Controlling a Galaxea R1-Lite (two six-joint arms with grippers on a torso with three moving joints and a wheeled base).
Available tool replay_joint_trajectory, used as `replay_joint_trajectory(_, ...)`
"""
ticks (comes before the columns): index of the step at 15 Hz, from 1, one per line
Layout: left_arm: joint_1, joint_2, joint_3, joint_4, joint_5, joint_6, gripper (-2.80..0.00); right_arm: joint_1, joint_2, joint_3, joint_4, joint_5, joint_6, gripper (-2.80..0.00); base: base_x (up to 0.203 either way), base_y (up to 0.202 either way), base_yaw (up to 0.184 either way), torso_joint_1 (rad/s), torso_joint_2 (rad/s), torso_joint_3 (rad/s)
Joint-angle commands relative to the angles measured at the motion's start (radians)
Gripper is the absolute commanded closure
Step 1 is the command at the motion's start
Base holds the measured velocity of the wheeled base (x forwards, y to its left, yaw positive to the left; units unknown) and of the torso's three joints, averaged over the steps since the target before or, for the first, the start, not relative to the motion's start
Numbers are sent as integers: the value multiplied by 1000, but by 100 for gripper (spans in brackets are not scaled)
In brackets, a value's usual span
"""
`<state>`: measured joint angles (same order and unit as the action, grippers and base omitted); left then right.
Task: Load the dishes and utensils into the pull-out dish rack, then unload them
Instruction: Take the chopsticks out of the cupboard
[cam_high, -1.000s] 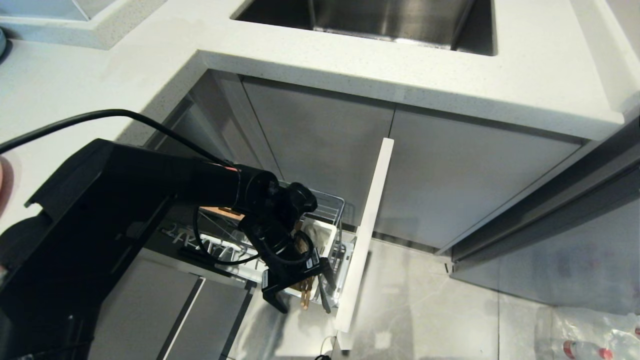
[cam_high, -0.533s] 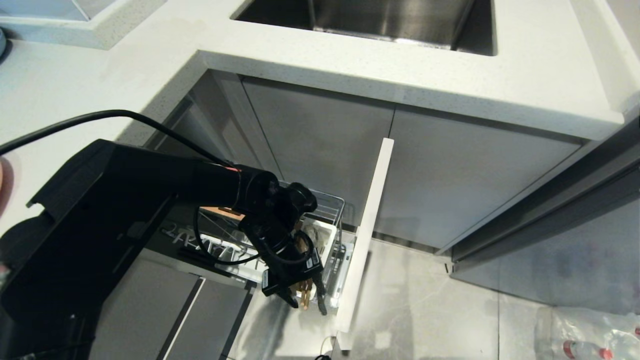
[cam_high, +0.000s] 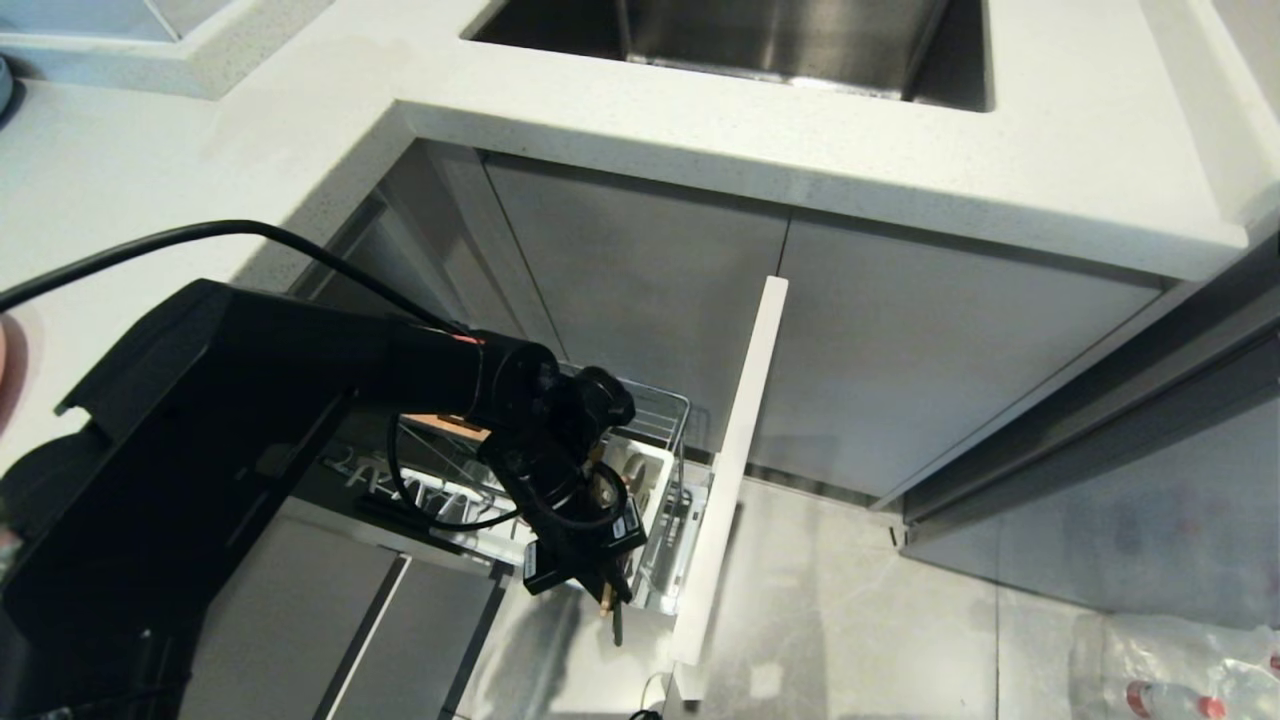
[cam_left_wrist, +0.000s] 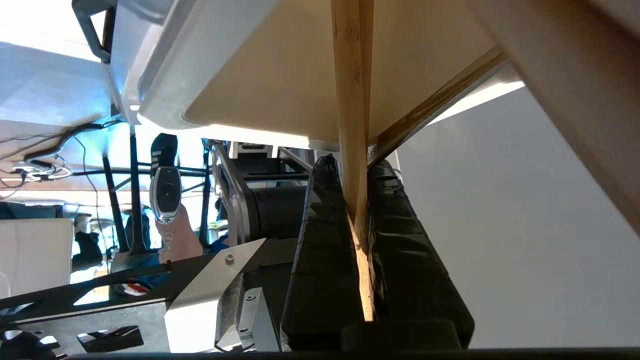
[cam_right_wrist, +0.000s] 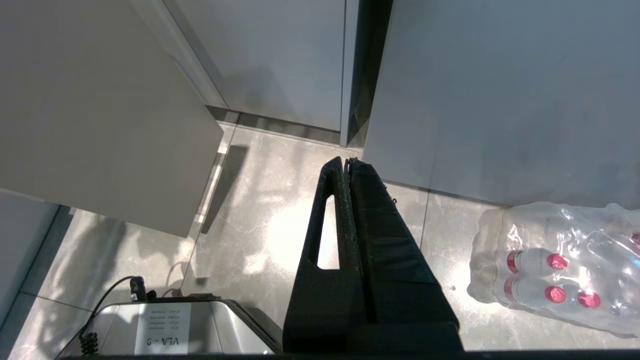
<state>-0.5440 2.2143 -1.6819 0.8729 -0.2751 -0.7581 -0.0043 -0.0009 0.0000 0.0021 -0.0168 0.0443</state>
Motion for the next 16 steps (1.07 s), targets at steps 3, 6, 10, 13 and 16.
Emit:
replay_joint_trajectory(3, 0, -49, -1, 11, -3, -8, 0, 0, 1, 2, -1, 0, 0, 0, 0, 0, 0, 0, 0, 0)
replay_joint_trajectory(6, -3, -79, -1, 15, -1, -31, 0, 0, 1, 2, 1, 0, 0, 0, 0, 0, 0, 0, 0, 0)
replay_joint_trajectory(10, -7, -112, -1, 16, -1, -46, 0, 0, 1, 2, 1, 0, 0, 0, 0, 0, 0, 0, 0, 0)
replay_joint_trajectory(13, -7, -134, -1, 17, 1, -47, 0, 1, 1, 2, 1, 0, 0, 0, 0, 0, 0, 0, 0, 0)
replay_joint_trajectory(16, -7, -161, -1, 21, 1, -49, 0, 0, 1, 2, 1, 0, 0, 0, 0, 0, 0, 0, 0, 0)
